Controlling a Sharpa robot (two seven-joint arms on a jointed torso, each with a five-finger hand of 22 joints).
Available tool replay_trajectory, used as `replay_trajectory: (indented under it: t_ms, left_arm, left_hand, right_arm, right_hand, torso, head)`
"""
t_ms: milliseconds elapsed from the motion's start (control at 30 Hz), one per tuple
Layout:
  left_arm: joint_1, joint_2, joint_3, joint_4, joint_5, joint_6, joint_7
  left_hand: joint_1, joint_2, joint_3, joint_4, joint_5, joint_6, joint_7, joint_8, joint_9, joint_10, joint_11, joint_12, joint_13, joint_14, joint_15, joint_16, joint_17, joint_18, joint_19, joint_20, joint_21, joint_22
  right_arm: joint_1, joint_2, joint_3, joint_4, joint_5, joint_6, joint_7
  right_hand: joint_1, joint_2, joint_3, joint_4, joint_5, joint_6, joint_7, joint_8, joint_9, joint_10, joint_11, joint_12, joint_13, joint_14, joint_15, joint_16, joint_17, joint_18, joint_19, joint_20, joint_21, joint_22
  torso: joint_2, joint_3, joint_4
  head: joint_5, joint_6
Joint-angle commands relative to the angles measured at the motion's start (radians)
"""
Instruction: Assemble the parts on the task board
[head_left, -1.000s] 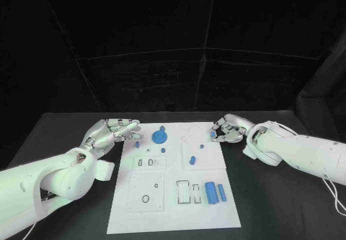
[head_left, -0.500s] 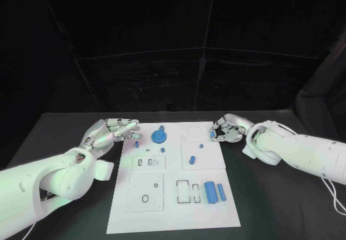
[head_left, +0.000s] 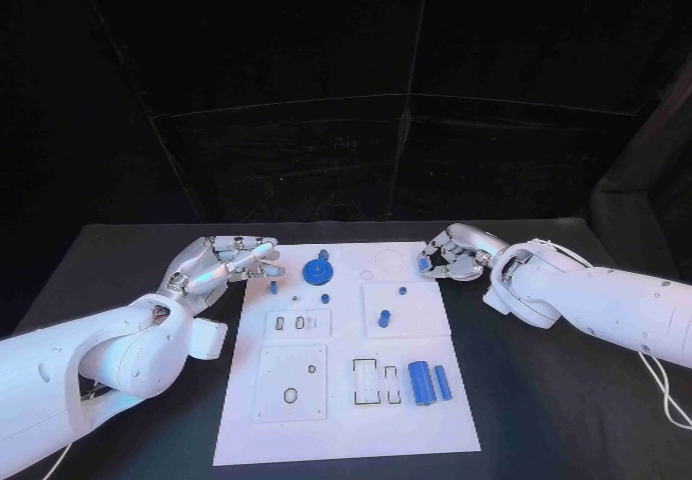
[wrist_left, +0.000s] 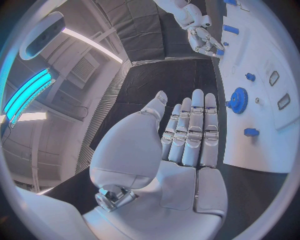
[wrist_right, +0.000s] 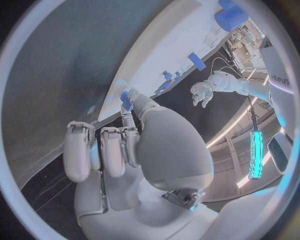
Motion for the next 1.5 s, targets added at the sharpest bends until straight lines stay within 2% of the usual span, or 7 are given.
replay_trajectory:
  t_ms: [33, 367, 733, 1000, 1200, 1333, 1500]
  left_arm:
    - [0.001, -0.001, 0.001, 0.001, -0.004, 0.008, 0.007]
    - [0.001, -0.005, 0.001, 0.004, -0.004, 0.007, 0.007]
    - [0.001, -0.002, 0.001, -0.006, -0.004, 0.008, 0.009]
    - [0.002, 0.005, 0.001, -0.02, -0.003, 0.006, 0.012]
    - [0.004, 0.01, 0.001, -0.028, 0.004, 0.001, 0.016]
    - [0.005, 0.011, 0.001, -0.03, 0.006, -0.004, 0.019]
    - [0.006, 0.013, 0.001, -0.035, 0.009, -0.007, 0.021]
  left_hand:
    - [0.004, 0.005, -0.001, -0.006, 0.001, 0.002, 0.006, -0.007, -0.001, -0.003, 0.002, -0.006, -0.001, 0.002, 0.004, -0.003, 0.002, 0.007, 0.008, -0.001, -0.004, -0.001]
    - [0.004, 0.005, -0.001, -0.006, 0.001, 0.002, 0.006, -0.007, -0.001, -0.003, 0.002, -0.006, -0.001, 0.002, 0.004, -0.003, 0.002, 0.007, 0.008, -0.001, -0.004, -0.001]
    - [0.004, 0.006, 0.0, -0.006, 0.001, 0.003, 0.006, -0.007, -0.001, -0.003, 0.002, -0.007, -0.001, 0.002, 0.004, -0.004, 0.002, 0.007, 0.008, -0.001, -0.005, -0.001]
    - [0.003, 0.007, 0.001, -0.006, 0.001, 0.004, 0.005, -0.007, -0.001, -0.002, 0.002, -0.007, -0.001, 0.002, 0.004, -0.005, 0.002, 0.007, 0.008, -0.001, -0.005, -0.001]
    - [0.003, 0.007, 0.001, -0.006, 0.001, 0.004, 0.005, -0.007, -0.001, -0.002, 0.002, -0.007, -0.001, 0.002, 0.004, -0.005, 0.002, 0.007, 0.008, -0.001, -0.005, -0.001]
    - [0.003, 0.008, 0.001, -0.006, 0.001, 0.005, 0.005, -0.007, 0.0, -0.001, 0.002, -0.007, -0.001, 0.002, 0.004, -0.005, 0.002, 0.007, 0.008, -0.001, -0.006, -0.001]
    - [0.003, 0.008, 0.001, -0.006, 0.001, 0.005, 0.005, -0.007, 0.0, -0.001, 0.002, -0.007, -0.001, 0.002, 0.004, -0.005, 0.002, 0.007, 0.008, -0.001, -0.006, -0.001]
  right_arm:
    - [0.002, 0.003, 0.001, 0.006, -0.001, -0.073, 0.031]
    - [0.003, -0.019, 0.002, 0.083, 0.005, -0.132, -0.019]
    - [0.022, 0.042, 0.003, 0.237, -0.067, -0.144, -0.238]
    - [0.024, 0.176, 0.002, 0.222, -0.155, -0.121, -0.337]
    - [0.02, 0.253, 0.001, 0.2, -0.209, -0.068, -0.383]
    - [0.013, 0.284, -0.001, 0.193, -0.237, -0.042, -0.4]
    - [0.007, 0.317, -0.029, 0.188, -0.267, -0.016, -0.414]
  right_hand:
    - [-0.003, 0.021, 0.01, -0.004, -0.003, 0.057, -0.031, 0.026, 0.018, 0.061, -0.01, 0.007, 0.202, 0.085, -0.01, 0.006, 0.174, -0.018, 0.009, -0.01, 0.005, 0.046]
    - [-0.018, 0.017, 0.015, -0.011, 0.011, 0.052, -0.031, 0.023, 0.017, 0.061, -0.011, 0.006, 0.201, 0.086, -0.013, 0.007, 0.176, -0.018, 0.01, -0.014, 0.005, 0.047]
    - [-0.034, 0.013, 0.016, -0.012, 0.014, 0.042, -0.027, 0.016, 0.014, 0.058, -0.009, 0.0, 0.197, 0.085, -0.012, 0.004, 0.171, -0.02, 0.013, -0.015, 0.007, 0.053]
    - [-0.045, 0.012, 0.017, -0.011, 0.015, 0.041, -0.026, 0.013, 0.014, 0.057, -0.008, -0.002, 0.195, 0.084, -0.011, 0.003, 0.167, -0.02, 0.013, -0.014, 0.007, 0.053]
    - [-0.05, 0.011, 0.019, -0.013, 0.021, 0.039, -0.026, 0.011, 0.013, 0.056, -0.007, -0.004, 0.194, 0.083, -0.011, 0.001, 0.162, -0.019, 0.011, -0.014, 0.006, 0.049]
    - [-0.054, 0.01, 0.019, -0.013, 0.023, 0.037, -0.025, 0.01, 0.012, 0.055, -0.007, -0.005, 0.192, 0.082, -0.01, 0.0, 0.16, -0.019, 0.01, -0.014, 0.005, 0.048]
    - [-0.059, 0.007, 0.018, -0.013, 0.024, 0.036, -0.025, 0.009, 0.012, 0.055, -0.006, -0.006, 0.192, 0.082, -0.01, -0.001, 0.16, -0.019, 0.01, -0.013, 0.005, 0.047]
  torso:
    - [0.0, 0.0, 0.0001]
    - [-0.004, -0.0033, -0.0005]
    - [-0.025, -0.0136, -0.0002]
    - [-0.037, -0.0214, 0.0066]
    - [-0.041, -0.0249, 0.0099]
    - [-0.039, -0.0238, 0.0082]
    - [-0.039, -0.0225, 0.0076]
  head:
    - [0.001, 0.001]
    - [0.003, 0.002]
    - [0.021, -0.015]
    - [0.04, -0.033]
    - [0.041, -0.044]
    - [0.047, -0.044]
    - [0.055, -0.049]
